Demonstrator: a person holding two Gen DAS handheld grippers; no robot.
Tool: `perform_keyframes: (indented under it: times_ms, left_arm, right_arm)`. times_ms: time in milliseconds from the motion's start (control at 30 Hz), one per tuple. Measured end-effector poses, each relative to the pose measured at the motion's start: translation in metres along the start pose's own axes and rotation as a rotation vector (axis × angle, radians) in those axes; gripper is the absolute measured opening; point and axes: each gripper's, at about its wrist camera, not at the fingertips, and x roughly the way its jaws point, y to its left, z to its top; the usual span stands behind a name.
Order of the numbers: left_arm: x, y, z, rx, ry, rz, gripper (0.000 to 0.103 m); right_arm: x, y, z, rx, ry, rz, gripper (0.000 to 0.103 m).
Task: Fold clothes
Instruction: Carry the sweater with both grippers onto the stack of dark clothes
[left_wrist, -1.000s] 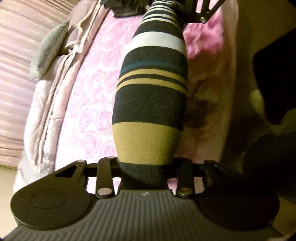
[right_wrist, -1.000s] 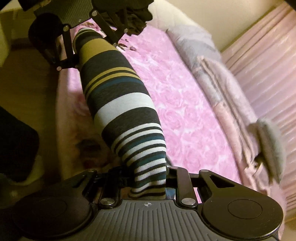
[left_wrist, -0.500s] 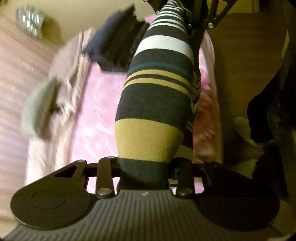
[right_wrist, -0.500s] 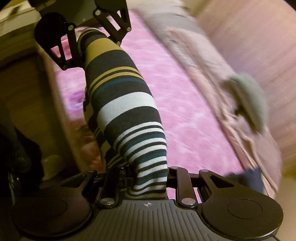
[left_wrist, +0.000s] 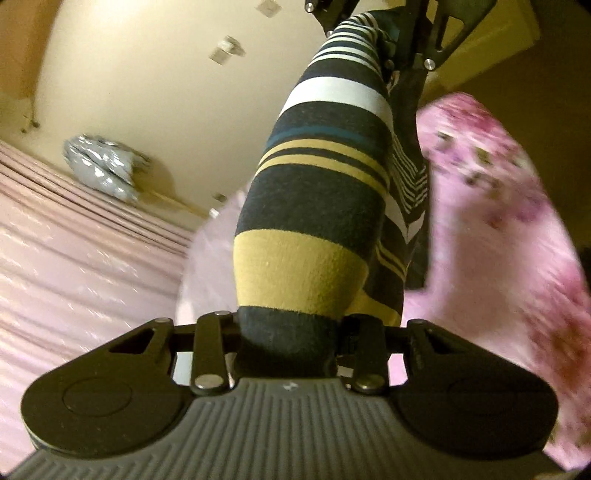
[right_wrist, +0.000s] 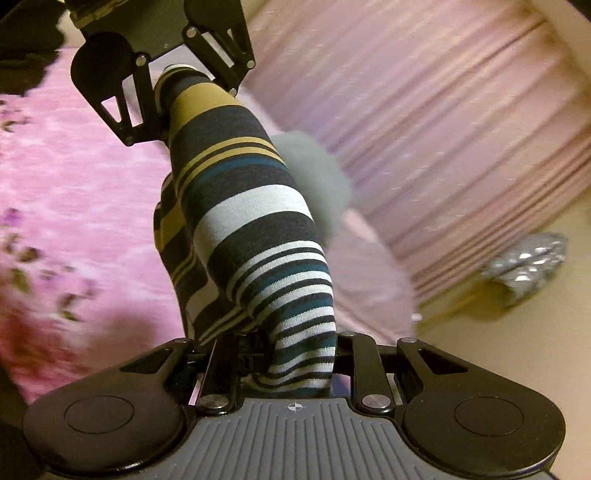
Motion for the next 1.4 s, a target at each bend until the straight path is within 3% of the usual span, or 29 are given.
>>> perform_keyframes:
  times_ms: [200, 300, 367, 433, 500, 600, 667, 767, 867, 900, 1000, 1100, 1200, 1333, 1400]
  left_arm:
    - [0.148, 0.069, 0.074, -0.020, -0.006, 0.067, 0.033]
    - [0.211, 0.089, 0.093, -0.004, -0.017, 0.145, 0.033]
    - [0.250, 0.080, 0.093, 0.025, -0.029, 0.187, 0.032]
    - [0.287, 0.048, 0.078, 0.044, -0.021, 0.164, 0.032]
    - [0.321, 0.007, 0.059, 0.053, 0.007, 0.110, 0.032]
    - [0.365, -0.069, 0.024, 0.130, 0.088, -0.035, 0.033]
    - [0.373, -0.096, 0.011, 0.183, 0.082, 0.007, 0.032]
    - [0.370, -0.091, 0.006, 0.157, 0.059, 0.031, 0.033]
    - [0.366, -0.084, 0.005, 0.252, 0.047, 0.032, 0.033]
    - [0.349, -0.094, 0.001, 0.272, 0.045, 0.050, 0.033]
    - [0.343, -0.084, 0.004, 0.257, 0.046, 0.070, 0.033]
    - [0.344, -0.111, -0.012, 0.244, 0.064, 0.033, 0.032]
    - [0.345, -0.137, -0.023, 0.242, 0.056, 0.096, 0.031]
    - [0.337, -0.132, -0.023, 0.177, 0.063, 0.109, 0.038]
    - [0.329, -0.121, -0.021, 0.134, 0.068, 0.082, 0.042]
  right_arm:
    - [0.085, -0.138, -0.070, -0.012, -0.002, -0.067, 0.021]
    - [0.128, -0.175, -0.097, -0.074, -0.018, -0.123, 0.021]
    - [0.153, -0.182, -0.117, -0.130, -0.036, -0.170, 0.022]
    - [0.184, -0.165, -0.141, -0.169, -0.036, -0.171, 0.022]
    - [0.214, -0.133, -0.172, -0.184, -0.010, -0.110, 0.022]
    - [0.251, -0.076, -0.216, -0.199, 0.065, 0.043, 0.022]
    - [0.258, -0.054, -0.231, -0.198, 0.081, 0.084, 0.022]
    - [0.253, -0.053, -0.238, -0.142, 0.068, 0.071, 0.022]
    - [0.254, -0.057, -0.232, -0.130, 0.080, 0.059, 0.023]
    - [0.254, -0.056, -0.231, -0.131, 0.085, 0.054, 0.023]
    - [0.256, -0.056, -0.230, -0.119, 0.097, 0.040, 0.023]
    - [0.262, -0.044, -0.232, -0.131, 0.103, 0.039, 0.025]
    - [0.266, -0.031, -0.233, -0.164, 0.101, 0.040, 0.028]
    - [0.274, -0.024, -0.229, -0.148, 0.134, 0.030, 0.035]
    - [0.274, -0.024, -0.229, -0.137, 0.143, 0.033, 0.035]
